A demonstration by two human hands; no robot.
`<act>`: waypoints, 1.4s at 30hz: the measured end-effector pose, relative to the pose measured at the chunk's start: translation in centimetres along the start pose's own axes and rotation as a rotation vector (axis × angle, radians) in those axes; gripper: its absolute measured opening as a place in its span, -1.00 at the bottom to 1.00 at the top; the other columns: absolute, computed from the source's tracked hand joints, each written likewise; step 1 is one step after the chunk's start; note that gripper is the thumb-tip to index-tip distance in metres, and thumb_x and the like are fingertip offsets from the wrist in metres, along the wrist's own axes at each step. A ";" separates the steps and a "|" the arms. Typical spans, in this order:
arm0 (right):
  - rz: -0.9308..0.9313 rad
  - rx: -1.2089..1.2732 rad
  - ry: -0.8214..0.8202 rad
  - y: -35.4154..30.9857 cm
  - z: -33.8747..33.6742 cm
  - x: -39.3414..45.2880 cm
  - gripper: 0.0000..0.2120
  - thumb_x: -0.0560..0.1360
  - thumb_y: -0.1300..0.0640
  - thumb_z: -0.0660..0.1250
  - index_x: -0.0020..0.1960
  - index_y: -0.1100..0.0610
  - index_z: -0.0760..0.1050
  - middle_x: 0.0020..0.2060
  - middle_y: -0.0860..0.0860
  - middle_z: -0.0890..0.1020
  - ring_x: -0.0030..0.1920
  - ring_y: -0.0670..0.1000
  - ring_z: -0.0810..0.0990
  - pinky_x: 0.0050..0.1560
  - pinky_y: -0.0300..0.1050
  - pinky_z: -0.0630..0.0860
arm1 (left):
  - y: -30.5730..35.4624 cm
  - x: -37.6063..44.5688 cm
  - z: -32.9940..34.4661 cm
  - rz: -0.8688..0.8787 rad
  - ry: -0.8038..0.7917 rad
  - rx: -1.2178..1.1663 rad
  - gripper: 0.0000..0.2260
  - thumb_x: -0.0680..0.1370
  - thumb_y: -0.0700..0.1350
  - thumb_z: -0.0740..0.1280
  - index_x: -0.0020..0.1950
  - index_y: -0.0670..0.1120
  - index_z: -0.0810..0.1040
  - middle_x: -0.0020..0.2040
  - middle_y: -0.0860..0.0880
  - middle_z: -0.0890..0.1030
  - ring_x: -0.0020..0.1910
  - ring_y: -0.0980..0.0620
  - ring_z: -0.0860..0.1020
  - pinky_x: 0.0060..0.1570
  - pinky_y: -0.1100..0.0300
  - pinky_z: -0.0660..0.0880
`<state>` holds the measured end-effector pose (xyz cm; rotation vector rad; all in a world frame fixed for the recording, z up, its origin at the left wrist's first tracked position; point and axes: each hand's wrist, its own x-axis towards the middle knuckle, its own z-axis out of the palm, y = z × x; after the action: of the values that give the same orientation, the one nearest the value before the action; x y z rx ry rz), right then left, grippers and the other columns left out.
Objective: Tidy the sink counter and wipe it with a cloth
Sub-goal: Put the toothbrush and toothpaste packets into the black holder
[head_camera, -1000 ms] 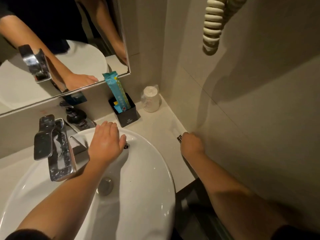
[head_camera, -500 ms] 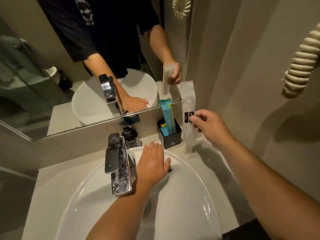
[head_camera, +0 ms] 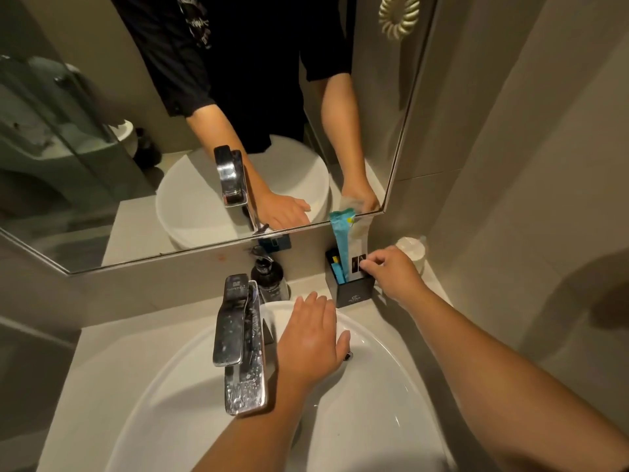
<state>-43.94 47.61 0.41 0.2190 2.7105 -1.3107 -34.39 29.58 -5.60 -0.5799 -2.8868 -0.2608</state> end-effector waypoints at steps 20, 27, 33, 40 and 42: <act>-0.146 -0.326 0.126 1.8 -3.8 -7.3 -0.66 0.54 -0.03 0.24 0.26 0.06 0.51 0.23 0.02 0.56 0.14 0.06 0.53 0.04 -0.09 0.46 | 1.3 -0.5 -3.6 -0.125 -0.149 -0.058 -0.51 0.60 0.09 0.05 0.46 -0.15 0.25 0.45 -0.12 0.33 0.48 -0.11 0.18 0.50 -0.02 -0.04; -0.157 -0.646 -0.087 0.4 -4.2 -14.5 -0.40 0.53 -0.18 0.20 0.49 0.01 0.18 0.51 0.00 0.25 0.48 0.07 0.23 0.45 0.02 0.22 | 3.9 -3.2 -8.6 -0.162 -0.173 -0.134 -0.52 0.60 0.07 0.11 0.46 -0.14 0.25 0.41 -0.10 0.38 0.38 -0.06 0.30 0.43 0.05 0.16; -0.279 -0.720 -0.129 -0.8 -4.3 -19.4 -0.38 0.52 -0.17 0.17 0.48 0.09 0.18 0.48 0.06 0.28 0.48 0.09 0.20 0.48 -0.01 0.11 | 5.7 -6.4 -12.2 -0.133 -0.201 -0.124 -0.57 0.59 0.09 0.12 0.36 -0.13 0.34 0.31 -0.11 0.46 0.28 -0.08 0.38 0.29 0.05 0.30; -0.419 -0.686 -0.087 -2.1 -4.8 -24.6 -0.47 0.48 -0.16 0.24 0.37 0.06 0.32 0.34 0.03 0.45 0.33 0.06 0.39 0.36 -0.03 0.31 | 7.3 -10.9 -15.4 -0.144 -0.111 -0.087 -0.61 0.56 0.11 0.16 0.30 -0.09 0.39 0.25 -0.07 0.50 0.22 -0.06 0.43 0.24 0.07 0.35; -0.432 -0.690 -0.101 -2.1 -4.9 -26.2 -0.46 0.49 -0.17 0.24 0.39 0.04 0.30 0.36 0.02 0.44 0.35 0.07 0.39 0.38 -0.02 0.31 | 8.0 -12.7 -16.1 -0.167 -0.076 -0.077 -0.62 0.55 0.11 0.18 0.27 -0.07 0.40 0.23 -0.06 0.51 0.19 -0.06 0.44 0.19 0.06 0.39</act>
<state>-18.85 48.20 9.55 -0.5030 3.0125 -0.3487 -17.32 28.84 8.36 -0.3681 -3.0145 -0.3825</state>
